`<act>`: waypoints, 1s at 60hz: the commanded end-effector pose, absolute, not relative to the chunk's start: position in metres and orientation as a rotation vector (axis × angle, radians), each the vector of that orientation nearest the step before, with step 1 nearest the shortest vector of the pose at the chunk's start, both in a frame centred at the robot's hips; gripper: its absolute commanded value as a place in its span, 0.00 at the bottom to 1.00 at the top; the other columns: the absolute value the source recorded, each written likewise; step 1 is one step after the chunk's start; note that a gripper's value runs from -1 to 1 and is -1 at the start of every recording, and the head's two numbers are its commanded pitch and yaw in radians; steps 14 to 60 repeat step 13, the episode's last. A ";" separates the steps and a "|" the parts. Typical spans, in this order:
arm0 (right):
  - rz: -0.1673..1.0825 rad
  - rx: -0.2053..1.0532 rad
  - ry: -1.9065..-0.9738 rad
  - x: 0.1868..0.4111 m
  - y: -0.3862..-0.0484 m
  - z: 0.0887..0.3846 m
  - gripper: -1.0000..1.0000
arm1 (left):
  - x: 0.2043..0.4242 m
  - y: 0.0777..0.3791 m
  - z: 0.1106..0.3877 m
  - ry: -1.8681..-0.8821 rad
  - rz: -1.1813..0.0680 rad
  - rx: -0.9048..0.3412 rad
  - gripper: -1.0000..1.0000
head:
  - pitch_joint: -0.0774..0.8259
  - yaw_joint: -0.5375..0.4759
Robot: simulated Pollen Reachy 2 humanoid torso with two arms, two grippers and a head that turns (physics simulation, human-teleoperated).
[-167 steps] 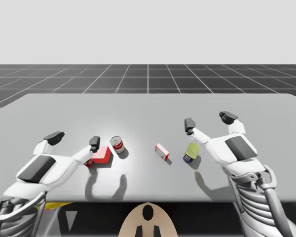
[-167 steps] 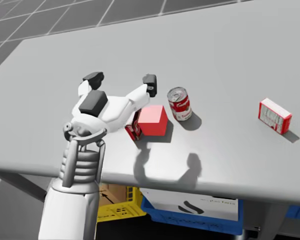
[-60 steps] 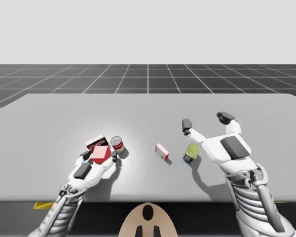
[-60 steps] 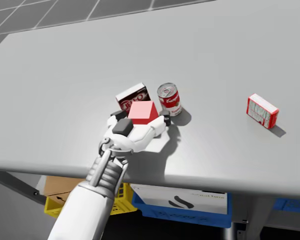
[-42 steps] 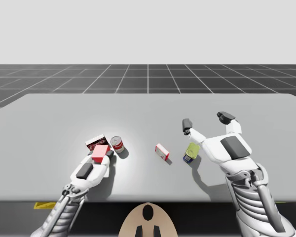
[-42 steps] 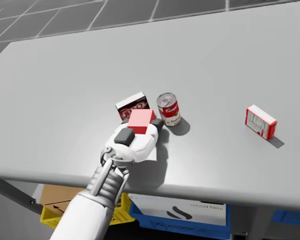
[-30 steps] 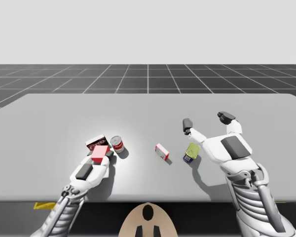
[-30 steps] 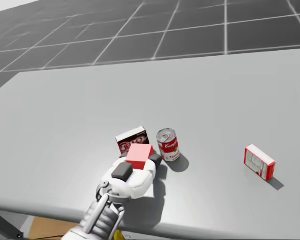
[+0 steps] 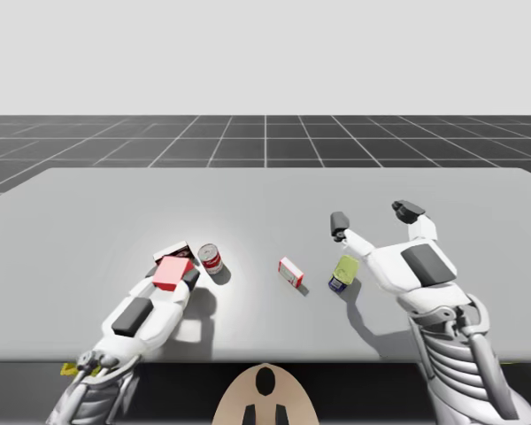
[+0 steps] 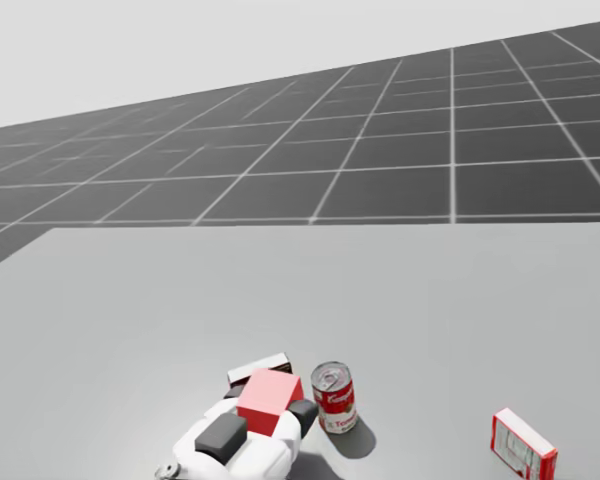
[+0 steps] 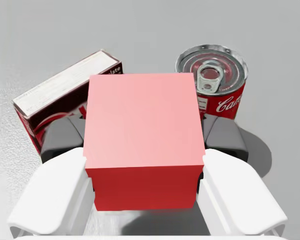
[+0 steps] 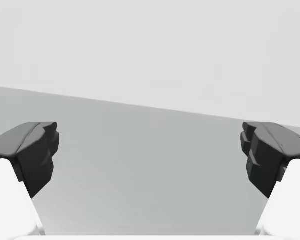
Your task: Find the red cube and pick it up.
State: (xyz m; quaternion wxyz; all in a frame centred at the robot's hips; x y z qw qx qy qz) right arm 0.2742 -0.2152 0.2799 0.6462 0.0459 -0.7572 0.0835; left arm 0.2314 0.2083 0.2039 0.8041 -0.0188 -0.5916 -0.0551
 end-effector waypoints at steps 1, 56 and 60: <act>0.192 0.142 -1.732 0.273 -0.219 0.282 0.00 | 0.219 0.206 0.273 -1.450 -0.183 -0.033 1.00 | 0.44 0.84; 0.207 0.160 -1.751 0.272 -0.224 0.283 0.00 | 0.211 0.210 0.351 -1.718 -0.183 0.068 1.00 | 0.42 0.84; 0.207 0.160 -1.751 0.272 -0.224 0.283 0.00 | 0.211 0.210 0.351 -1.718 -0.183 0.068 1.00 | 0.42 0.84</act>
